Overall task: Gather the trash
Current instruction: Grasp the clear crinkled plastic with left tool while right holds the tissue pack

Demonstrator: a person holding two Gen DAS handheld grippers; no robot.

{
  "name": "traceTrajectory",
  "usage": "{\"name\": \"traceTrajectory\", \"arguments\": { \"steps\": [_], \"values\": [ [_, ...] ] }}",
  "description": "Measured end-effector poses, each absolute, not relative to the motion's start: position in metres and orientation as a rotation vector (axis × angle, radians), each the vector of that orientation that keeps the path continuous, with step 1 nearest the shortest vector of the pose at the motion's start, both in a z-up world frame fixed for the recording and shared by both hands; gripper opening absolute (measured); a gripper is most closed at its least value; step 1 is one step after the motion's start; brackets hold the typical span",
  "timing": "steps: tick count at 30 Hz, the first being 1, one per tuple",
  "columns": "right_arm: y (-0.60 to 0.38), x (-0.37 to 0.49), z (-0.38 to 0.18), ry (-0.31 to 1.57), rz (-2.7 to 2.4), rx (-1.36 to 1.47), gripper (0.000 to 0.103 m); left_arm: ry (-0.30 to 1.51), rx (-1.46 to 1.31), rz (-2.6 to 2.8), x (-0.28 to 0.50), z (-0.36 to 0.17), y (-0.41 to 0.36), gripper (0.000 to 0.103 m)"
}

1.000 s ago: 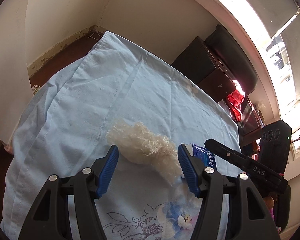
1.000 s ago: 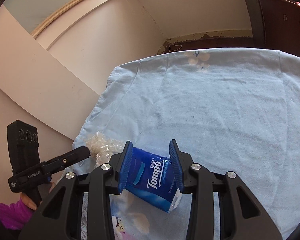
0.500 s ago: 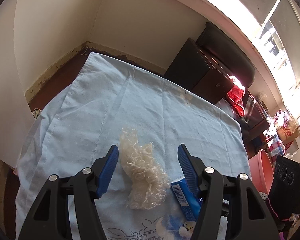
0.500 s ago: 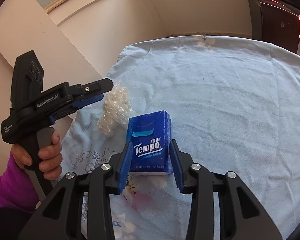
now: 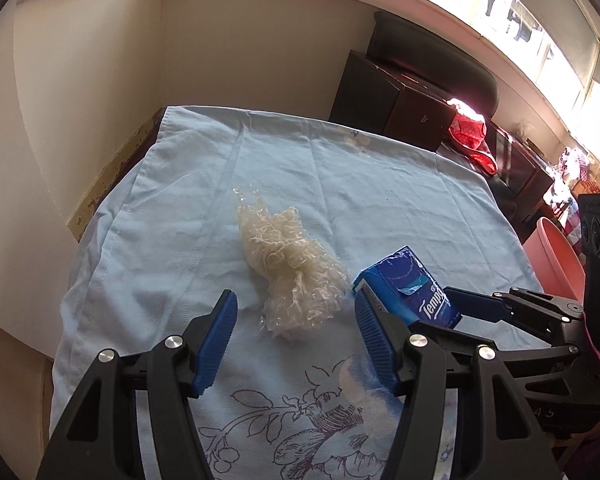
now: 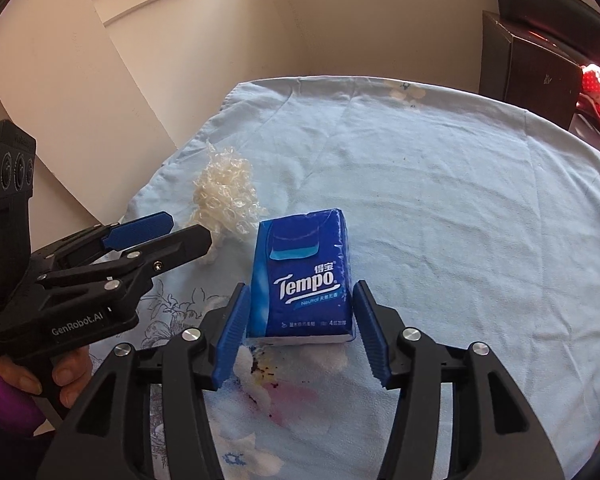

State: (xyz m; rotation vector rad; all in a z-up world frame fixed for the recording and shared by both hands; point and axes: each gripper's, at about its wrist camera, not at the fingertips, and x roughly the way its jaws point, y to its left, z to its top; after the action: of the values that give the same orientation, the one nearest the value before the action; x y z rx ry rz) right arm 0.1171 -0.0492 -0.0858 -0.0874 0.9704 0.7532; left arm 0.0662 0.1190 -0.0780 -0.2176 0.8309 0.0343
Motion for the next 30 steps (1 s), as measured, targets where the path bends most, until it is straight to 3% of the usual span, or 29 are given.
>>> {"name": "traceTrajectory", "arguments": {
  "steps": [11,30],
  "values": [
    [-0.047,0.108,-0.084,0.92,0.737,-0.135,0.054,0.849,-0.204,0.047,0.067,-0.087,0.115,0.024],
    [-0.103,0.069,-0.071,0.855,0.67,-0.093,0.049,0.771,-0.174,-0.02,0.032,-0.062,0.08,0.02]
  ]
}}
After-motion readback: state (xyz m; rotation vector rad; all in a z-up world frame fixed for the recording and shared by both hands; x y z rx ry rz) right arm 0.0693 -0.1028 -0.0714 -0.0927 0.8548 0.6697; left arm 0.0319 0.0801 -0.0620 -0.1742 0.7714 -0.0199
